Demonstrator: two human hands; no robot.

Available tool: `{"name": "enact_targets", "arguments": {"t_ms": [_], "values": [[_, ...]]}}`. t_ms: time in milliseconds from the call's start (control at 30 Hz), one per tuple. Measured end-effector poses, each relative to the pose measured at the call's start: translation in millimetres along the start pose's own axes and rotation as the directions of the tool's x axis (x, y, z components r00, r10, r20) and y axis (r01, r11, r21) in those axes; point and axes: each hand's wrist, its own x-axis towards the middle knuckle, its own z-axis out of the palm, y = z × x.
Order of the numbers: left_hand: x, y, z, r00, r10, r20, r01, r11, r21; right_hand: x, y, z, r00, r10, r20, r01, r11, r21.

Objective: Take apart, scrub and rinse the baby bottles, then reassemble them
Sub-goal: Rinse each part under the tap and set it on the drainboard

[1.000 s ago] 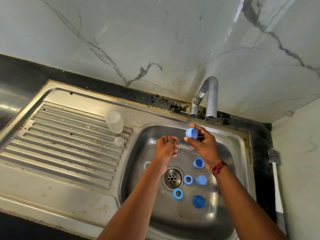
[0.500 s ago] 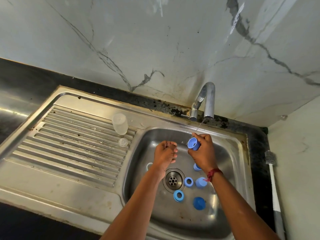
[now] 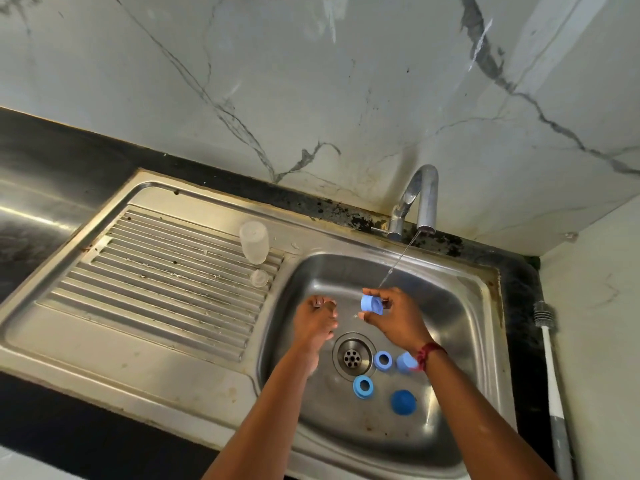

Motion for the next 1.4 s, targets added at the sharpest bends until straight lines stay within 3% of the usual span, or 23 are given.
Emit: {"name": "enact_targets", "arguments": {"t_ms": [167,367,567,667,800,933,1133,1400], "values": [[-2,3,-6,0.998,0.036,-0.042,-0.036,0.999,-0.005,-5,-3,12,0.997,0.081,0.014,-0.082,0.985,0.149],[-4,4,-19,0.997,0.026,-0.069,-0.032,0.995,-0.093,-10,-18,33,0.998,0.041,-0.042,-0.037,0.994,0.103],[-9,19,-44,0.924,0.114,-0.364,-0.195,0.962,-0.193,0,-61,64,0.995,-0.100,-0.025,0.102,0.988,0.114],[-7,26,-66,0.877,0.119,-0.466,-0.240,0.948,-0.208,7,-88,86,0.982,-0.190,0.012,0.190,0.981,0.026],[0,32,-100,0.828,0.033,-0.559,-0.228,0.932,-0.283,15,-119,118,0.938,-0.302,0.173,0.326,0.936,-0.132],[8,33,-129,0.745,0.025,-0.666,-0.240,0.942,-0.233,18,-144,147,0.904,-0.342,0.258,0.405,0.878,-0.255],[21,36,-155,0.716,0.021,-0.697,-0.229,0.951,-0.207,23,-161,184,0.906,-0.303,0.295,0.387,0.875,-0.291],[40,33,-176,0.717,-0.010,-0.697,-0.226,0.943,-0.246,41,-177,212,0.954,-0.221,0.204,0.287,0.871,-0.399]]}}
